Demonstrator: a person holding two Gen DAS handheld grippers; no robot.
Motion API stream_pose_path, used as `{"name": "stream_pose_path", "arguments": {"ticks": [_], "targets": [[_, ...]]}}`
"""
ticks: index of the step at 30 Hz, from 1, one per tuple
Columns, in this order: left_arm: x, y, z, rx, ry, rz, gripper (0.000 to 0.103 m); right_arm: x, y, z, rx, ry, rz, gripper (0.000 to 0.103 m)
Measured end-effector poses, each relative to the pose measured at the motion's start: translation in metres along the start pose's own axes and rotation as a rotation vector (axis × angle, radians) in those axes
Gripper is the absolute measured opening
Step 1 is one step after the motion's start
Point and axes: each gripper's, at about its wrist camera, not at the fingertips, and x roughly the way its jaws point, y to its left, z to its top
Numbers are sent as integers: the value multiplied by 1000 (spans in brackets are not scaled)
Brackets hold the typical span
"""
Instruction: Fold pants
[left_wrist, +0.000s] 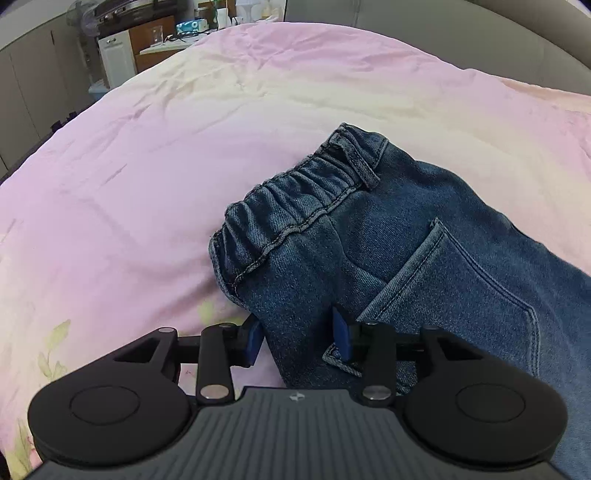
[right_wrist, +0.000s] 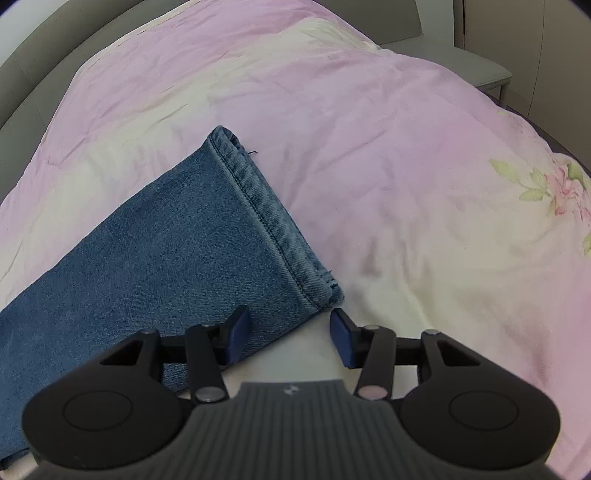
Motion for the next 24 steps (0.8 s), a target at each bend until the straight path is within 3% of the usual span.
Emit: {"name": "stream_pose_path", "arguments": {"ticks": [2, 5, 13, 18, 24], "targets": [[-14, -3, 4, 30, 7, 25, 53, -3, -1, 1, -12, -3, 3, 44], [-44, -17, 0, 143, -54, 65, 54, -12, -8, 4, -7, -21, 34, 44], [-120, -105, -43, 456, -117, -132, 54, -29, -32, 7, 75, -36, 114, 44], [-140, -173, -84, 605, -112, -281, 54, -19, -42, 3, 107, -4, 172, 44], [-148, -260, -134, 814, -106, -447, 42, -4, -51, -6, 113, 37, 237, 44]]}}
